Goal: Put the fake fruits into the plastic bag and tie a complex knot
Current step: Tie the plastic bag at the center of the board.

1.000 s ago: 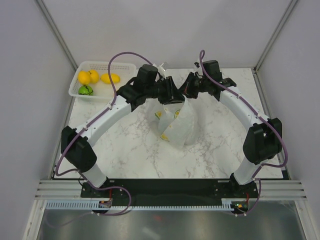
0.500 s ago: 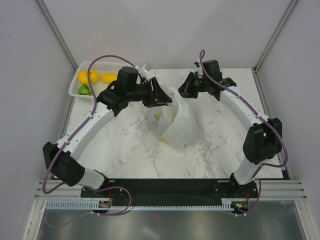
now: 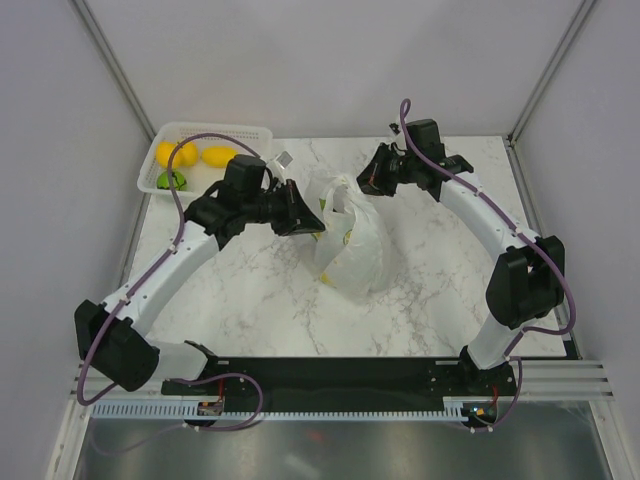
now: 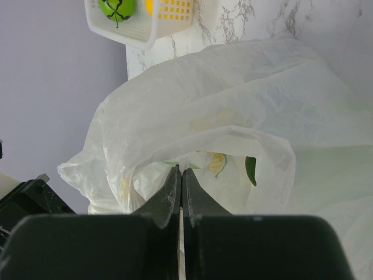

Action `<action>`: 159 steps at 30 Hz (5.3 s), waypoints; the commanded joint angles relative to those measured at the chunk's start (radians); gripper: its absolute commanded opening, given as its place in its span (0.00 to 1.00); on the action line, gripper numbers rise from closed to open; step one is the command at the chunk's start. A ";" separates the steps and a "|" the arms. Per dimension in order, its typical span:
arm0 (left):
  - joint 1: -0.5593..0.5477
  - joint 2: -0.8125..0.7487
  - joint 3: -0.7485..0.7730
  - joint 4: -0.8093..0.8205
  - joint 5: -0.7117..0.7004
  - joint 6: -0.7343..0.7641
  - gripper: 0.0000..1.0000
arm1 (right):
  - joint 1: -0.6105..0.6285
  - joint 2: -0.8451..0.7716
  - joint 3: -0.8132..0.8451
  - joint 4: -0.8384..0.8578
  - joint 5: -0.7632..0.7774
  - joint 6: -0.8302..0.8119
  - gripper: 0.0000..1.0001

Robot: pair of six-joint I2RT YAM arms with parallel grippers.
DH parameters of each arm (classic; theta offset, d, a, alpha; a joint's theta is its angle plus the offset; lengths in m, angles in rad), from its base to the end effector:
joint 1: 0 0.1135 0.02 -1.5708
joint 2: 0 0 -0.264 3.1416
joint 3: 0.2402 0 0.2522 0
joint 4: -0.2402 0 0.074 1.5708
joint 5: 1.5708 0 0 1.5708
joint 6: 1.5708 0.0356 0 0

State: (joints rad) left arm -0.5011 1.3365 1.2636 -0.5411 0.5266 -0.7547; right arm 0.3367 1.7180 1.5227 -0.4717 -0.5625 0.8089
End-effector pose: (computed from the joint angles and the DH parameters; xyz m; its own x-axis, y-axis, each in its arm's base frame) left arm 0.2484 -0.1565 0.3519 -0.8994 -0.1826 -0.3971 0.2188 0.5982 -0.7709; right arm 0.3642 0.1476 0.3216 -0.8914 0.3365 -0.3036 -0.0434 0.6035 0.7962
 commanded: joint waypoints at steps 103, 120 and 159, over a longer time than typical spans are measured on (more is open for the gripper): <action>-0.317 0.334 0.525 0.017 -0.629 0.265 0.42 | 0.061 -0.014 -0.009 -0.033 0.116 0.644 0.00; -0.315 0.239 0.427 0.009 -0.531 0.169 0.42 | 0.027 0.025 0.022 0.035 0.104 0.625 0.00; -0.111 0.079 -0.012 0.391 -0.330 -0.097 0.30 | 0.015 0.022 0.028 0.041 0.093 0.605 0.00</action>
State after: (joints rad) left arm -0.6125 1.3792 1.2419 -0.3023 0.1940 -0.8009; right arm 0.3511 1.7477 1.5082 -0.4622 -0.4576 1.4097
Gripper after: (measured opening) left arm 0.299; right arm 0.010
